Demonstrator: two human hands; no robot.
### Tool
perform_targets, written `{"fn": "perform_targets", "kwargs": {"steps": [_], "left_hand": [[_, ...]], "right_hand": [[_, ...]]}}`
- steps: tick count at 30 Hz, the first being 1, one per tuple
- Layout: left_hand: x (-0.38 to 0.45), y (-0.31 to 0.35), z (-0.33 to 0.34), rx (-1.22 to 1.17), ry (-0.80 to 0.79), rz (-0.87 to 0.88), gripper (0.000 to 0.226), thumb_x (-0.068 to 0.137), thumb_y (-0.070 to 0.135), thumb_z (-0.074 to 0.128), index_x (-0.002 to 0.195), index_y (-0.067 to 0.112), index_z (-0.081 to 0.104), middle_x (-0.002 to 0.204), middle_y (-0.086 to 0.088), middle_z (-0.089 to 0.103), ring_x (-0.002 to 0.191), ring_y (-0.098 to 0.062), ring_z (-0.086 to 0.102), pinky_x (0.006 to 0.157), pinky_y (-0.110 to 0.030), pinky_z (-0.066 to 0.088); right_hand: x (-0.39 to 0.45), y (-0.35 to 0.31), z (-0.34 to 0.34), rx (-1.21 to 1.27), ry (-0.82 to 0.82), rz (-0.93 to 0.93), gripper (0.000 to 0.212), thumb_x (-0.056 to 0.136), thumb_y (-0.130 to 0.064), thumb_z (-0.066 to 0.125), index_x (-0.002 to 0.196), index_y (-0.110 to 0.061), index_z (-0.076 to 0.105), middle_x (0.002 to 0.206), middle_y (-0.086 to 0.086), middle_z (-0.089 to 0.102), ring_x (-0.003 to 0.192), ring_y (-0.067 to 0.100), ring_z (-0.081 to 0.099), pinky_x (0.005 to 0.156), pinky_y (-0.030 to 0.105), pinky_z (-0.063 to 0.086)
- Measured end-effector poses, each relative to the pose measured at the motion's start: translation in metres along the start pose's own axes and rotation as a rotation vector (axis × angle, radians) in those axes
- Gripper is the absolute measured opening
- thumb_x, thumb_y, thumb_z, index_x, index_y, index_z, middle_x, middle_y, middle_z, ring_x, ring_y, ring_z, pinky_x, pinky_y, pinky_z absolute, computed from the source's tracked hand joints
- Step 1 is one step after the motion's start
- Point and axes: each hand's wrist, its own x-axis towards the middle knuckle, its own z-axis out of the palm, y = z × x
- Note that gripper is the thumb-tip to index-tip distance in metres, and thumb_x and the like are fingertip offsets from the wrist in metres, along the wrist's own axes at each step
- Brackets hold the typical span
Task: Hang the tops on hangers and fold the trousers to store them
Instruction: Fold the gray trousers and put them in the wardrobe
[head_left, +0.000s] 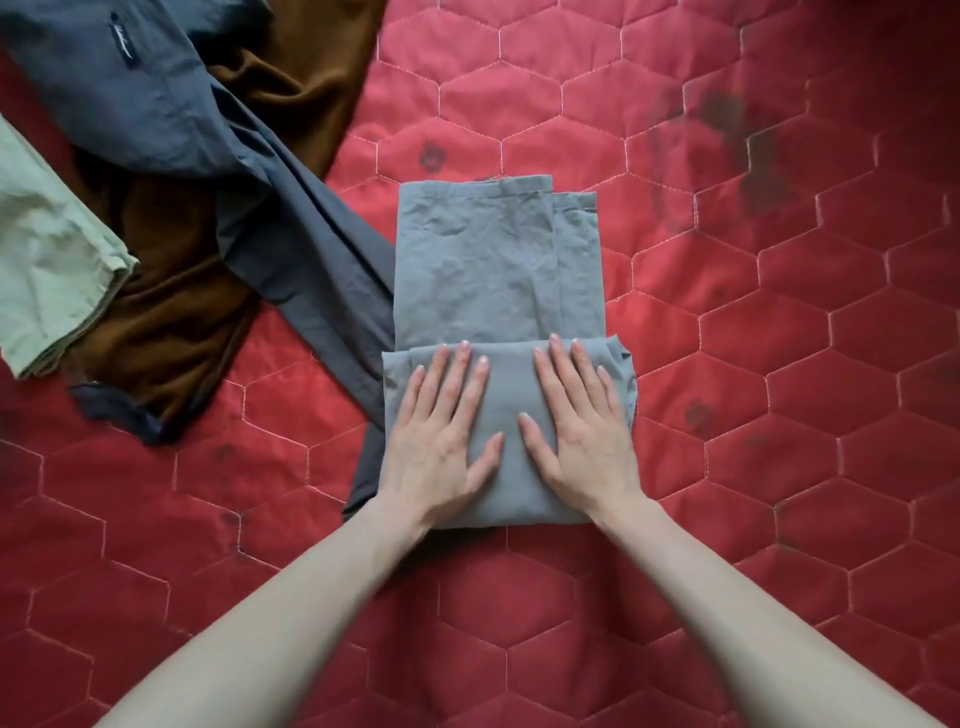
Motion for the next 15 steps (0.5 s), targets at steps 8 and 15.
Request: {"fn": "perform_targets", "kwargs": {"steps": [8,15], "left_hand": [[-0.004,-0.069,-0.015,0.072,-0.074,0.384,0.067,0.102,0.034,0.039,0.165,0.019,0.023,0.173,-0.007,0.014,0.16,-0.029,0.013,0.129,-0.051,0.016],[-0.033,-0.104,-0.028,0.074,-0.245,0.518,0.107,0.07,0.029,0.064,0.166,0.012,0.017,0.173,-0.015,0.009,0.16,-0.037,0.009,0.13,-0.048,0.007]], "right_hand": [[0.0,0.084,-0.023,-0.051,-0.164,-0.353,0.067,0.104,-0.038,0.043,0.163,-0.009,0.026,0.172,0.014,0.02,0.161,0.033,0.015,0.124,0.058,0.028],[-0.009,0.116,-0.046,-0.201,-0.211,-0.652,0.081,0.088,-0.009,0.054,0.164,-0.008,0.026,0.172,0.016,0.019,0.159,0.04,0.018,0.125,0.056,0.027]]}}
